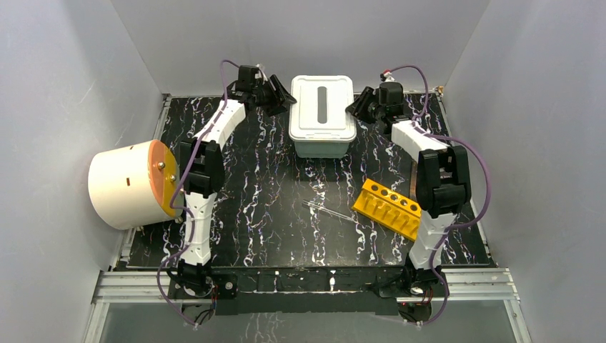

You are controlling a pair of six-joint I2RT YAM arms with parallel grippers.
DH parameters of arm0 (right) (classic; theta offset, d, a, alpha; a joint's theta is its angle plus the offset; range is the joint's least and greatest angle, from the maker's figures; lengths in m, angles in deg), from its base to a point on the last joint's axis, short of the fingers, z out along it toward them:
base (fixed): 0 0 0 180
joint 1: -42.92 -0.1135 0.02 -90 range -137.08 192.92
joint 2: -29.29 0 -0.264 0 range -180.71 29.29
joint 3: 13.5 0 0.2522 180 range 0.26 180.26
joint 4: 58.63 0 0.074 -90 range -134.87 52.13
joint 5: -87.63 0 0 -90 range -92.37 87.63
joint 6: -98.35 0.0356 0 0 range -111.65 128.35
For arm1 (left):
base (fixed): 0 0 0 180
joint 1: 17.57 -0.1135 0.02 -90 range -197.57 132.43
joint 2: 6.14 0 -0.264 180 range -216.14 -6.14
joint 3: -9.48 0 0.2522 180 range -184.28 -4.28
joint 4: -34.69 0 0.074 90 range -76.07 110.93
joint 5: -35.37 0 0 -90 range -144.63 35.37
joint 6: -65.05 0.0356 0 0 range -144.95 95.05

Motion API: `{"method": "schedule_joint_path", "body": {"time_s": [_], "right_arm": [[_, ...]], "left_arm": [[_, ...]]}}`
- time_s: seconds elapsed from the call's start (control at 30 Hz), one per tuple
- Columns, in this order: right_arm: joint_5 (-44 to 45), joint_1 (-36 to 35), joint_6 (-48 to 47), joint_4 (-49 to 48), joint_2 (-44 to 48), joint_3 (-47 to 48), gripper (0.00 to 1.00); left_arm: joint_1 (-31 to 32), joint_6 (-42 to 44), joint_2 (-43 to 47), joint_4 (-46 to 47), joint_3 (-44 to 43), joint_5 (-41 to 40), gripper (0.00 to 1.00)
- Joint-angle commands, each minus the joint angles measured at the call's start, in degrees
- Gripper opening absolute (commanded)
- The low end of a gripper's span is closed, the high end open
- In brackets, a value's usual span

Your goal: Organize the chemistry lab equipment

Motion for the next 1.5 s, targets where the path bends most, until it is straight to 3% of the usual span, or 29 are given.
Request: {"method": "schedule_joint_path", "body": {"time_s": [0.0, 0.2, 0.43, 0.6, 0.8, 1.0, 1.13, 1.33, 1.47], "right_arm": [[-1.16, -3.19, 1.01, 5.85, -3.13, 1.37, 0.47], [1.16, -3.09, -2.53, 16.41, 0.06, 7.75, 0.66], [-0.75, -3.18, -7.79, 23.49, 5.76, 12.72, 0.75], [-1.28, -3.43, -11.32, 23.72, 12.88, 9.03, 0.82], [0.26, -6.87, -18.83, 23.73, 22.68, -0.64, 0.82], [2.06, -15.31, -27.88, 27.57, 32.07, -11.46, 0.79], [4.02, -22.47, -28.47, 30.43, 36.38, -17.45, 0.78], [9.91, -33.53, -24.74, 32.58, 33.45, -20.98, 0.80], [12.78, -35.56, -23.24, 31.42, 28.05, -22.03, 0.79]], "left_arm": [[0.30, 5.52, 0.52, -9.43, 1.91, -2.87, 0.56], [-2.74, 6.65, 4.11, -14.13, -3.20, -1.76, 0.67], [-3.67, 10.40, 12.14, -15.04, -2.33, 2.15, 0.83], [-3.66, 12.50, 18.40, -15.03, 1.24, 3.03, 0.92], [-3.66, 15.14, 27.47, -15.49, 11.52, 0.78, 0.96], [-3.69, 17.48, 39.41, -16.69, 24.66, -7.11, 0.98], [-3.88, 17.48, 44.40, -16.73, 31.23, -9.49, 0.98], [-4.01, 15.57, 46.33, -17.63, 35.82, -11.45, 0.98], [-4.25, 13.96, 45.72, -19.39, 36.13, -13.87, 0.98]]}}
